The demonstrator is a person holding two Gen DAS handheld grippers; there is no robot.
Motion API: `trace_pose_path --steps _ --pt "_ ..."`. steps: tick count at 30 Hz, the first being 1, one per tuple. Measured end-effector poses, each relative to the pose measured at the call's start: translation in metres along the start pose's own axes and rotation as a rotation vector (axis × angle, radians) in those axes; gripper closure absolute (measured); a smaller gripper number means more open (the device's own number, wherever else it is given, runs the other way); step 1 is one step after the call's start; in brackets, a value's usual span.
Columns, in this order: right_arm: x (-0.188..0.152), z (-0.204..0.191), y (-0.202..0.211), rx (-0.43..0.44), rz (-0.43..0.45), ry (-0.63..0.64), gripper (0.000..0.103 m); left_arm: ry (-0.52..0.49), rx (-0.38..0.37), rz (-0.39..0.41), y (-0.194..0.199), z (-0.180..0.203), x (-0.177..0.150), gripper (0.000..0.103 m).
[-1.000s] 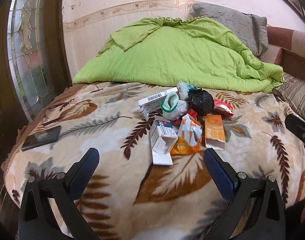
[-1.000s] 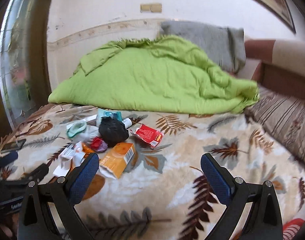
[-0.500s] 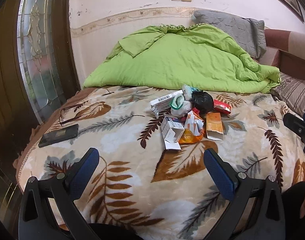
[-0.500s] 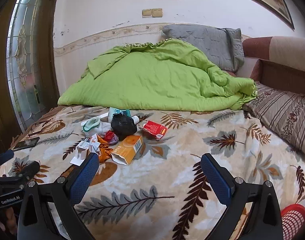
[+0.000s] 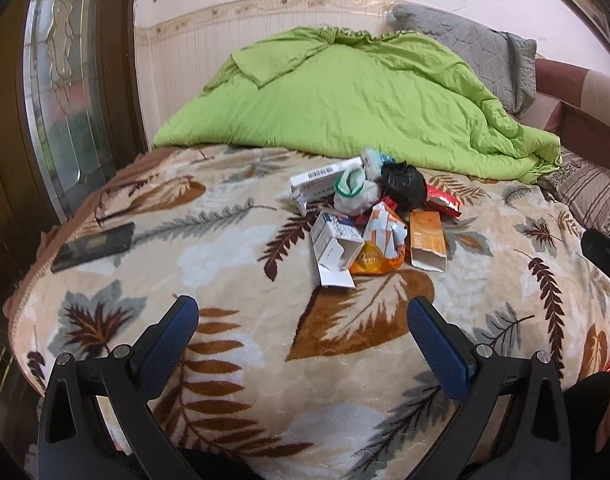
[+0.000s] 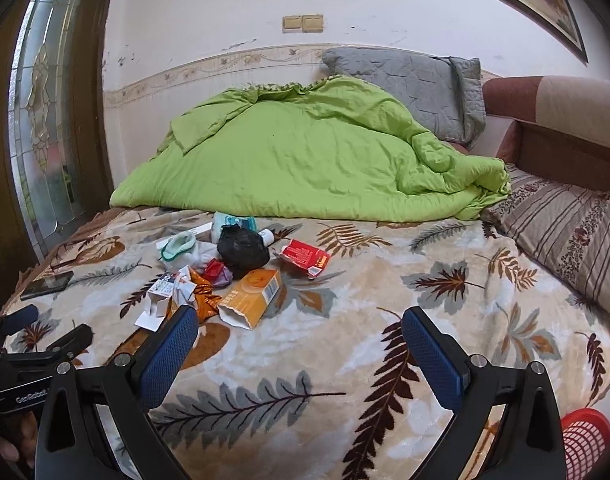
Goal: Collect trash
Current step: 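Move both grippers toward the trash pile on the bed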
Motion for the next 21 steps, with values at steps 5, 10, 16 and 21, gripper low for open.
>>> trace_pose_path --steps 5,10,16,21 --pt "0.0 -0.004 -0.006 0.014 -0.028 -0.006 0.001 0.023 -0.019 -0.026 -0.01 -0.001 -0.001 0.0" --pt "0.0 0.0 -0.011 0.041 -0.054 -0.045 0.001 0.033 -0.033 -0.041 -0.016 0.0 -0.001 0.0" --pt "0.001 -0.002 -0.011 0.06 -0.06 -0.05 0.001 0.041 -0.044 -0.049 -0.018 0.002 0.0 0.0" --pt "0.001 -0.004 -0.012 0.069 -0.063 -0.042 0.001 0.036 -0.037 -0.055 -0.021 0.002 -0.001 0.0"
Point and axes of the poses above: each gripper's, at about its wrist camera, not at the fingertips, and y roughly against the way its jaws point, z to its right, x to its top, the point moved 5 cm from there along -y, roughly the way its jaws point, and after that the axes turned 7 degrees about -x, right-handed, at the moved point
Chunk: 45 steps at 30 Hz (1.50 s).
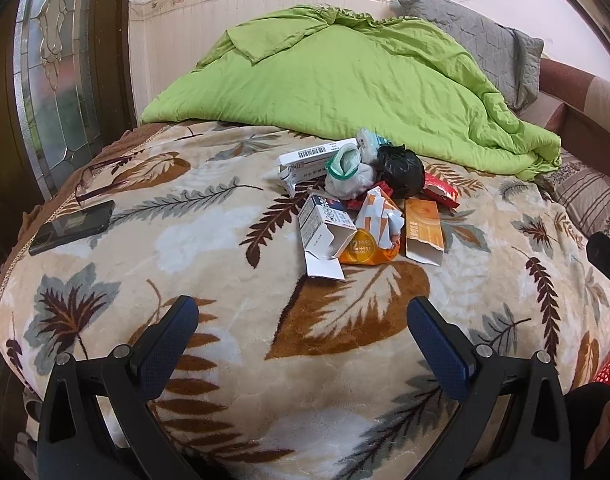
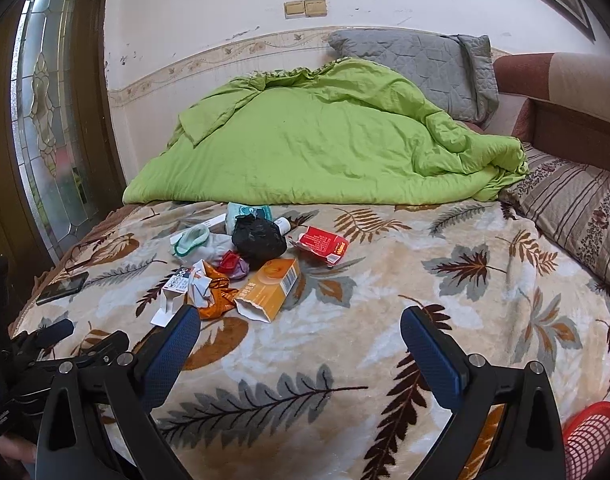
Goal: Collect trash
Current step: 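Move both grippers toward the trash pile on the bed, then grasp the white medicine box with the left gripper while the right grasps the orange box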
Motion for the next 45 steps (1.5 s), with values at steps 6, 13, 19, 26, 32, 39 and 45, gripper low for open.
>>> trace_pose_path --steps 6,13,19,26,32,39,45 --pt "-0.002 0.002 -0.005 0.012 -0.015 -0.012 0.003 0.002 0.0 -0.003 -0.002 -0.001 -0.001 0.0" --pt "-0.005 -0.005 -0.01 0.012 -0.03 0.009 0.004 0.013 0.003 -0.013 -0.007 -0.003 -0.003 0.0" --pt "-0.006 -0.01 -0.018 0.044 -0.061 0.012 0.008 0.042 -0.017 -0.015 -0.008 -0.009 -0.002 0.0" --pt "0.005 -0.022 -0.073 0.171 -0.231 -0.102 0.018 0.098 -0.046 0.012 -0.013 -0.031 0.015 0.0" --pt "0.014 -0.03 -0.126 0.162 -0.324 -0.161 0.02 0.171 -0.093 -0.046 -0.029 -0.044 0.014 0.025" --pt "0.009 -0.045 -0.188 0.111 -0.432 -0.188 0.023 0.149 -0.116 -0.049 -0.032 -0.037 0.012 0.025" --pt "-0.007 -0.054 -0.216 0.12 -0.501 -0.188 0.036 0.144 -0.137 -0.06 -0.043 -0.032 0.018 0.025"
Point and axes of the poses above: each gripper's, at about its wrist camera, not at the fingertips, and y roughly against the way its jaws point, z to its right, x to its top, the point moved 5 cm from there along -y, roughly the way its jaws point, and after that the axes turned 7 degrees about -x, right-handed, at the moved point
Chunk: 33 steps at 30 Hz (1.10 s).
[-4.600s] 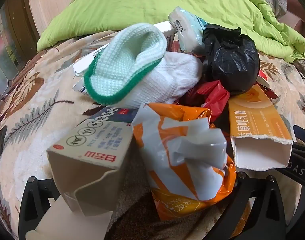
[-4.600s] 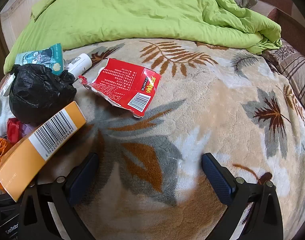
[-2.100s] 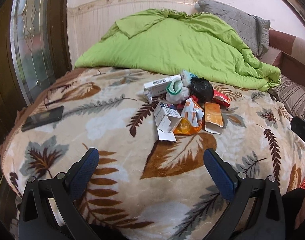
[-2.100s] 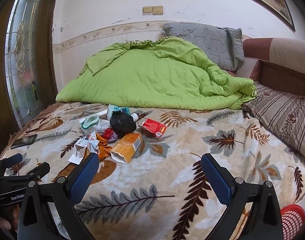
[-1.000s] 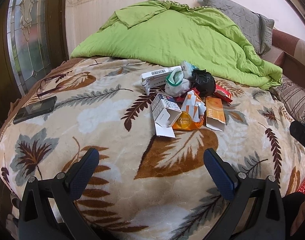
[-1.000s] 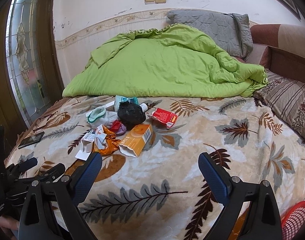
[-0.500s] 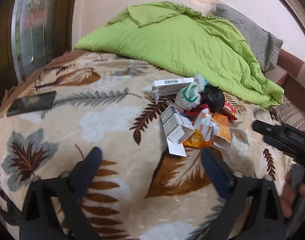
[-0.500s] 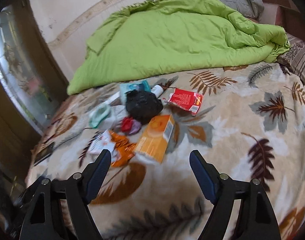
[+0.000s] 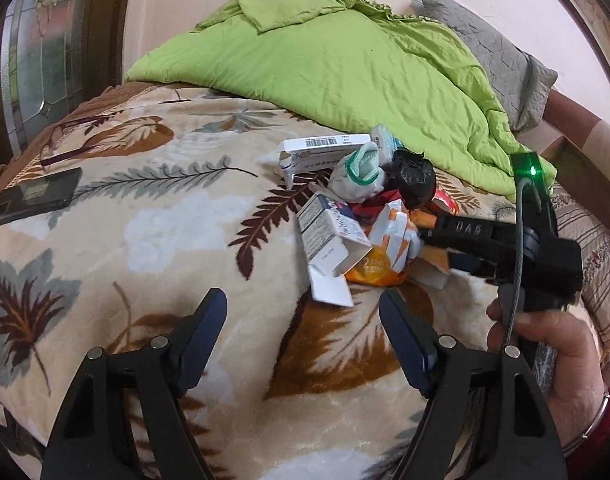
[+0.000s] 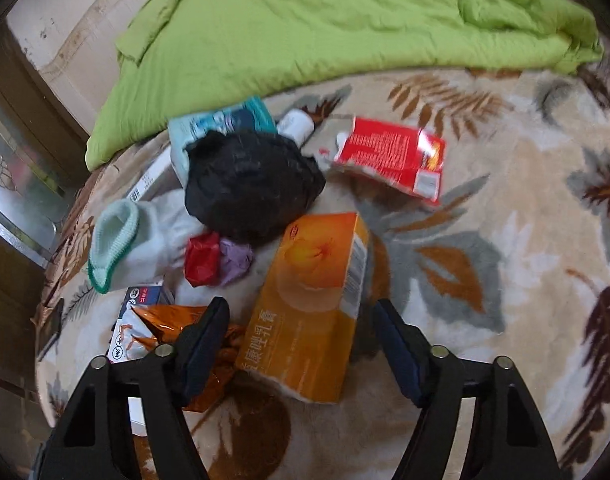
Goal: Collect trash
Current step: 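Grasp the white medicine box with the left gripper while the right grasps the orange box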
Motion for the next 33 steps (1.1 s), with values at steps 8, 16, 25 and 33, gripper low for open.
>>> trace_pose_path --steps 8,16,25,33 --pt "0.005 0.016 0.012 0.078 0.024 -0.057 0.045 0.103 -0.022 -0.009 -0.03 -0.008 0.032 0.025" --pt "-0.002 0.019 0.024 0.006 0.049 -0.015 0.096 0.148 -0.043 -0.154 -0.096 -0.002 0.049 0.048" --pt "0.005 0.024 0.02 0.095 0.022 -0.108 0.069 0.085 0.0 -0.201 -0.116 -0.006 0.041 0.07" --pt "0.003 0.028 0.015 0.068 0.015 -0.132 0.049 0.065 0.045 -0.063 -0.082 -0.012 0.053 0.07"
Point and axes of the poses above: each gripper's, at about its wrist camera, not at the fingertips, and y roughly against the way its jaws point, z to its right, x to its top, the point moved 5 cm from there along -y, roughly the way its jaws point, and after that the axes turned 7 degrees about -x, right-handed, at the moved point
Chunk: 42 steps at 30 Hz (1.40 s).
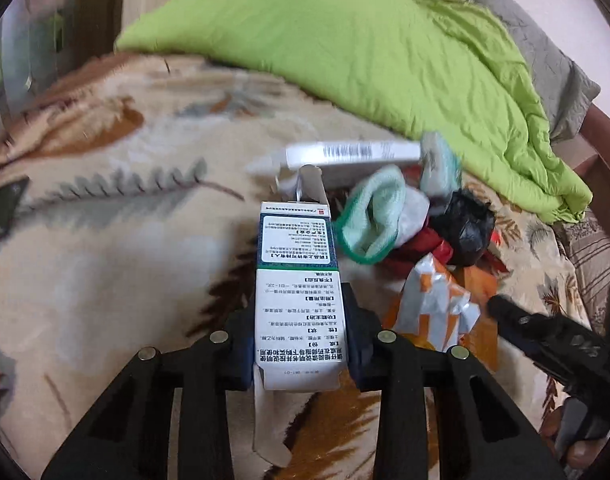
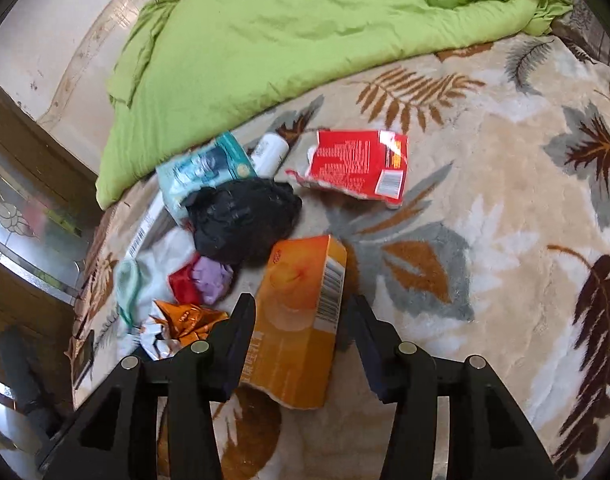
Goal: Collect trash
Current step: 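Grasp the white medicine box with the left gripper while the right grasps the orange box, then lift the white box with the left gripper while the right lifts the orange box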
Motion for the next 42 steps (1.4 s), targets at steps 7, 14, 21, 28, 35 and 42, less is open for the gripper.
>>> trace_pose_path --steps 7,14,21,28,35,42 --pt "-0.005 -0.017 -0.031 -0.039 -0.043 0.065 0.045 -0.07 0.039 0.091 0.018 0.005 0.007 0.07" --pt "0.001 -0.021 -0.013 -0.025 0.029 0.107 0.078 -0.097 0.042 0.111 0.022 0.01 0.006 0.07" --pt "-0.006 -0.026 0.045 -0.053 0.194 0.217 0.078 -0.191 0.083 0.168 0.044 0.027 -0.008 0.07" --pt "-0.035 -0.054 0.109 -0.073 0.424 0.438 0.078 -0.224 0.096 0.198 0.074 0.035 -0.029 0.07" --pt "-0.068 -0.043 0.129 -0.072 0.45 0.497 0.078 -0.216 0.101 0.199 0.091 0.036 -0.043 0.07" --pt "-0.056 -0.027 0.127 -0.062 0.428 0.41 0.078 -0.266 0.146 0.209 0.098 0.041 -0.051 0.07"
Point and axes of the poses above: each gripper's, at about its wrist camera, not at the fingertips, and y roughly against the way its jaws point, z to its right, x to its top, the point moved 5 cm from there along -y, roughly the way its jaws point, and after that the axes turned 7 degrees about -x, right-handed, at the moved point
